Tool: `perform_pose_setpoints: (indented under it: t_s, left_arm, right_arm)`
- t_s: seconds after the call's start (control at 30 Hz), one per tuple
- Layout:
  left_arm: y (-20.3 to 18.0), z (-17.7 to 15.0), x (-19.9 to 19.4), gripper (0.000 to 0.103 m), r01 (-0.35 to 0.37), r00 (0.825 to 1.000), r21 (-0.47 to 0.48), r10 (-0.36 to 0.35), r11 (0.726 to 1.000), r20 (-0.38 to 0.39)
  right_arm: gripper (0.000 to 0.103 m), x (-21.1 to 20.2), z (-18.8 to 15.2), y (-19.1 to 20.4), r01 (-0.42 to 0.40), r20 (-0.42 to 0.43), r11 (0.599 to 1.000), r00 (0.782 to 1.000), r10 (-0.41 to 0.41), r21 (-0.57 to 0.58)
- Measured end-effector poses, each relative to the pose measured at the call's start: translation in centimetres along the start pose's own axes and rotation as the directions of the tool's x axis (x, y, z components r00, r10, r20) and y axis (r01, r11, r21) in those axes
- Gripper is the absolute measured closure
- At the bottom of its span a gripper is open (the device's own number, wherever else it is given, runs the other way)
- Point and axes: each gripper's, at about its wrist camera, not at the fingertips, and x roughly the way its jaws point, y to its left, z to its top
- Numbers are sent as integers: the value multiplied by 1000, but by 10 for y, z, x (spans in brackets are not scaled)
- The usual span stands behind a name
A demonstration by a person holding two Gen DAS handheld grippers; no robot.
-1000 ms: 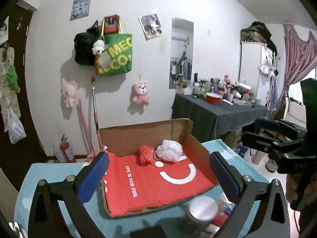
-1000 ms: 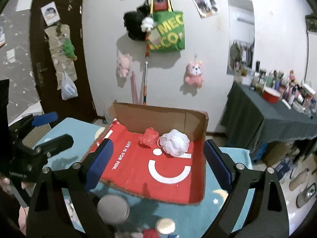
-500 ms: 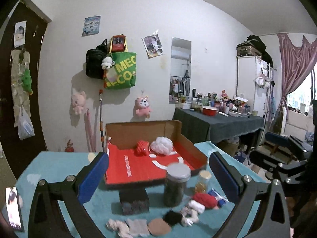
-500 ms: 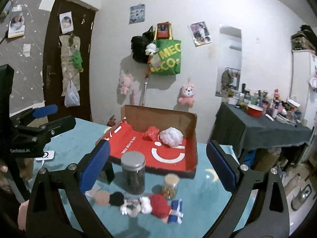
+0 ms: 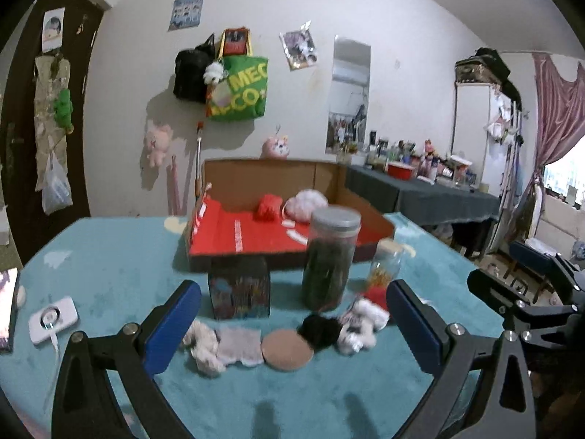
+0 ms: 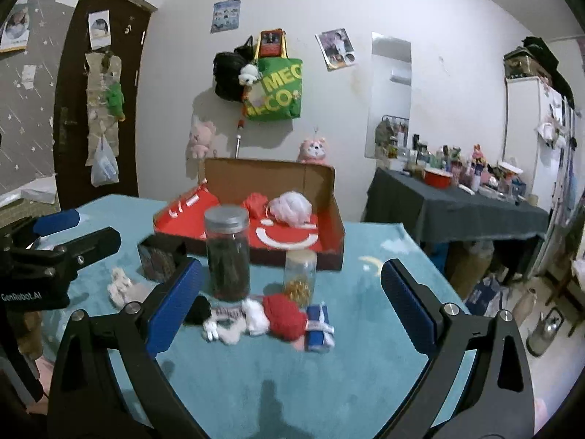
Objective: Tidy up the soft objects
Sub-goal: 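Withdraw both tools from the box back toward the table items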
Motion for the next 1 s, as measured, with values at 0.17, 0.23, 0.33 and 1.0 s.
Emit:
perform_pose_setpoints:
  t_s: [0.17, 0.23, 0.33, 1.0]
  left_arm:
    - [1, -21, 20, 0, 2, 997, -20, -3, 1000, -77]
    - [2, -28, 27, 0, 2, 995, -18, -4, 1000, -99]
    - [-1, -39, 35, 0, 0, 991, -3, 0, 1000, -131]
    - [10, -54, 53, 0, -10, 972, -17, 6, 1000, -234]
  right_arm:
    - [3, 15, -25, -1, -12, -64, 1000, 998, 13, 24]
    - [3, 20, -33, -1, -3, -82, 1000, 997, 5, 29]
    - [3, 29, -49, -1, 4, -125, 999, 992, 0, 33]
    - [3, 66, -85, -8, 1, -255, 997, 967, 19, 77]
